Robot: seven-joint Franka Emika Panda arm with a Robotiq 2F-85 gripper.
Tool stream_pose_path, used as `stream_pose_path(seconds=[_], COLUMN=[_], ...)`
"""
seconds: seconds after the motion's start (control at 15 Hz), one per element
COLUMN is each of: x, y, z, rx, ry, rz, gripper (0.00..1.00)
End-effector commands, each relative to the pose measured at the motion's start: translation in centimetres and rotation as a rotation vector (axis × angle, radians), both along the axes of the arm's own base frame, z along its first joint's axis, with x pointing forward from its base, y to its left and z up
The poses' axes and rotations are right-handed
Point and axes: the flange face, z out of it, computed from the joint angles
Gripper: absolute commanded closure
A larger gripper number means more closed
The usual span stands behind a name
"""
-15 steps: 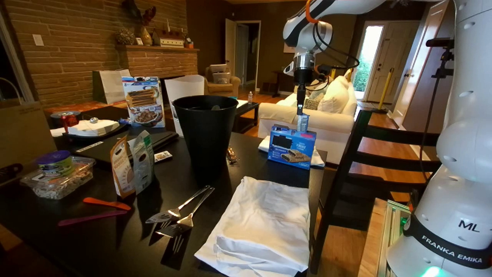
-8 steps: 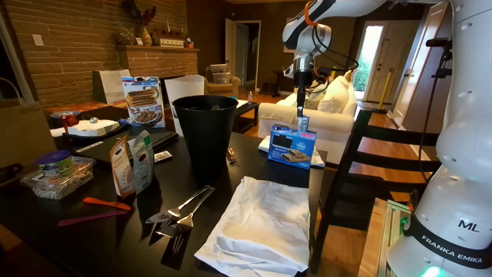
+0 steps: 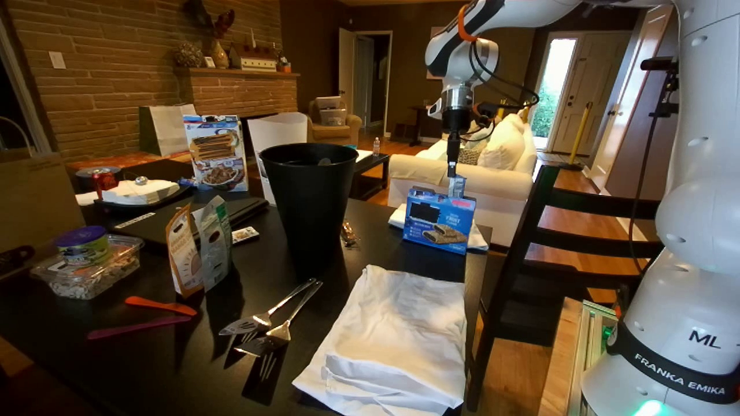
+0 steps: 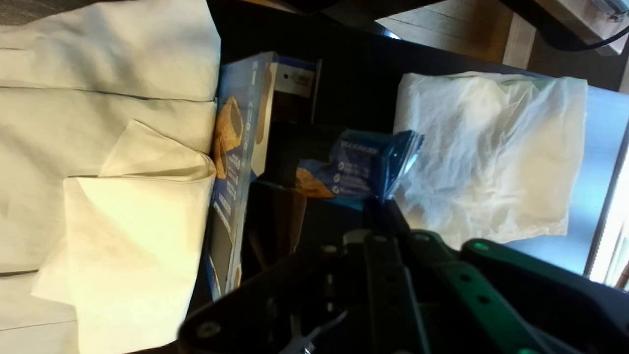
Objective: Put the granola bar into the box
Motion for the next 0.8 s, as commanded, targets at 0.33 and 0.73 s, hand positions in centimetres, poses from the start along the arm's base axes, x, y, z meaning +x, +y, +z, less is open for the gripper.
stream_pose_path(seconds=[0.33,0.73], x=[0.34,0.64], y=[-1.2,-1.57], z=[-0.96,-1.0], rx=[-0.027,-0.082], ry=[0.0,-0.024], rz=[-0.028,-0.055], gripper=[1.0,1.0])
